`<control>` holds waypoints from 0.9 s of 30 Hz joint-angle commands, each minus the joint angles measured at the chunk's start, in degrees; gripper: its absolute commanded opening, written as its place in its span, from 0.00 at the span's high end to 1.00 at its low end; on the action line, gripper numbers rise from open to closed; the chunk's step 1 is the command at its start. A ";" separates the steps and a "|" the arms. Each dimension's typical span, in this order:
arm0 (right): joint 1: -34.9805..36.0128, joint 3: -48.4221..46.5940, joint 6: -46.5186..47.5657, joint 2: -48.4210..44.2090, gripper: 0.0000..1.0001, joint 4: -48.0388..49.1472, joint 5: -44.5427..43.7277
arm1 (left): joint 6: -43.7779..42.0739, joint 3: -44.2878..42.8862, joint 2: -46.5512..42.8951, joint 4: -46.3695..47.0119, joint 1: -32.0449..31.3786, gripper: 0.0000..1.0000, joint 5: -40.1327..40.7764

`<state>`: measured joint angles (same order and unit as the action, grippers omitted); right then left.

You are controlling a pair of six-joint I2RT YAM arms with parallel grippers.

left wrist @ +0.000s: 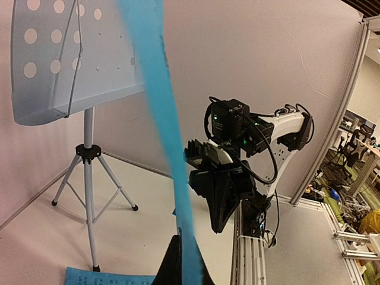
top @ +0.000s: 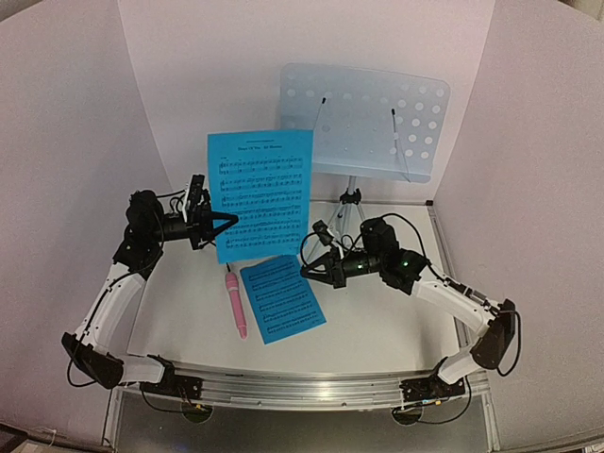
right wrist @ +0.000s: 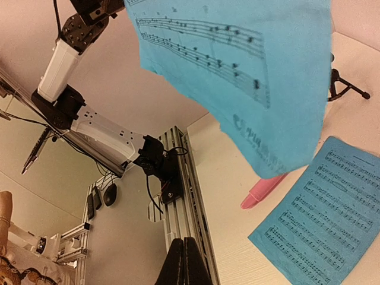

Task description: Set up the instrument practice props

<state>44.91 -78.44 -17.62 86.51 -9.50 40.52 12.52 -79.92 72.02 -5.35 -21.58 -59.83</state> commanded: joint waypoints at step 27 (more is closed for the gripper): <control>-2.63 -15.86 6.29 8.50 0.62 -2.01 10.69 | -6.92 -3.29 -1.16 0.40 0.13 1.00 -1.46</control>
<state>42.26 -94.08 -8.69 94.58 -13.40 43.06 3.08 -80.66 71.64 -8.75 -21.58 -63.14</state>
